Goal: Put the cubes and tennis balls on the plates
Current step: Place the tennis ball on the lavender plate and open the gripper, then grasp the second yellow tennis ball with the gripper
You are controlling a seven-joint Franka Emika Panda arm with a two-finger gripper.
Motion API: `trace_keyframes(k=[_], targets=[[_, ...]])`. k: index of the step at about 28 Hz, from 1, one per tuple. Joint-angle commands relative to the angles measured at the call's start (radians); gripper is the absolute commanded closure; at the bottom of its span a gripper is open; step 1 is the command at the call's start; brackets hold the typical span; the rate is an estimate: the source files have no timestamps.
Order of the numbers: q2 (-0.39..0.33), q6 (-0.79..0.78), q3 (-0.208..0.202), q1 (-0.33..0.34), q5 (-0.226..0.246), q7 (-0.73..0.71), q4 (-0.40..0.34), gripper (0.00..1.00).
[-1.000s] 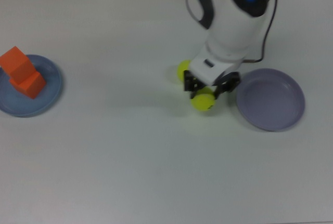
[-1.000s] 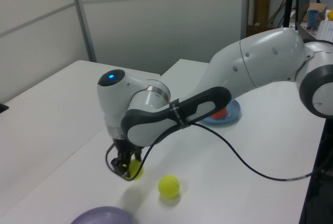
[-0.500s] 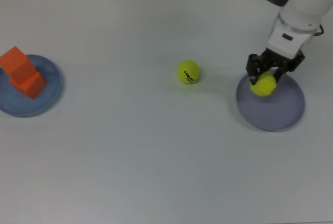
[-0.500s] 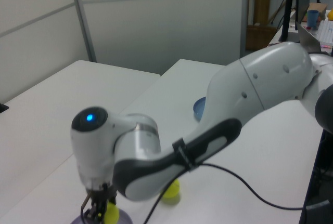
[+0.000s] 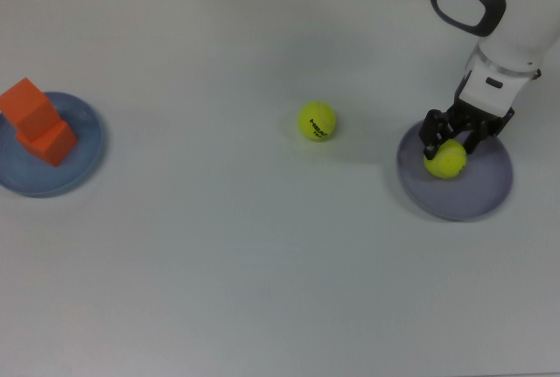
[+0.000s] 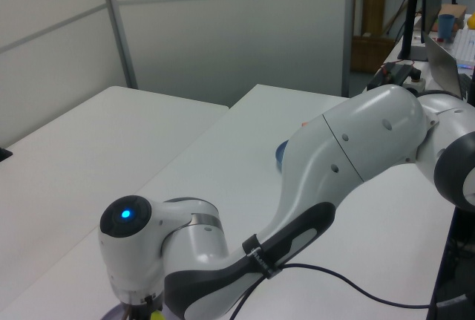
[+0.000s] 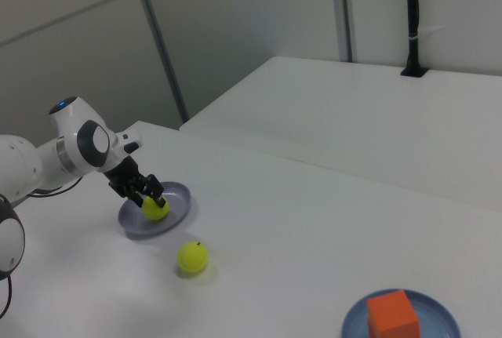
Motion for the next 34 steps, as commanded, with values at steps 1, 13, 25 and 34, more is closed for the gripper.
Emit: trace_keyframes(k=[1, 13, 25, 34], targets=[[-0.078, -0.047, -0.009, 0.001, 0.020, 0.008, -0.004, 0.00], [-0.298, -0.361, -0.015, -0.122, 0.158, -0.123, -0.106, 0.00], [-0.370, -0.095, -0.017, -0.246, 0.144, -0.176, -0.418, 0.00], [-0.344, -0.076, -0.018, -0.248, 0.106, -0.175, -0.458, 0.00]])
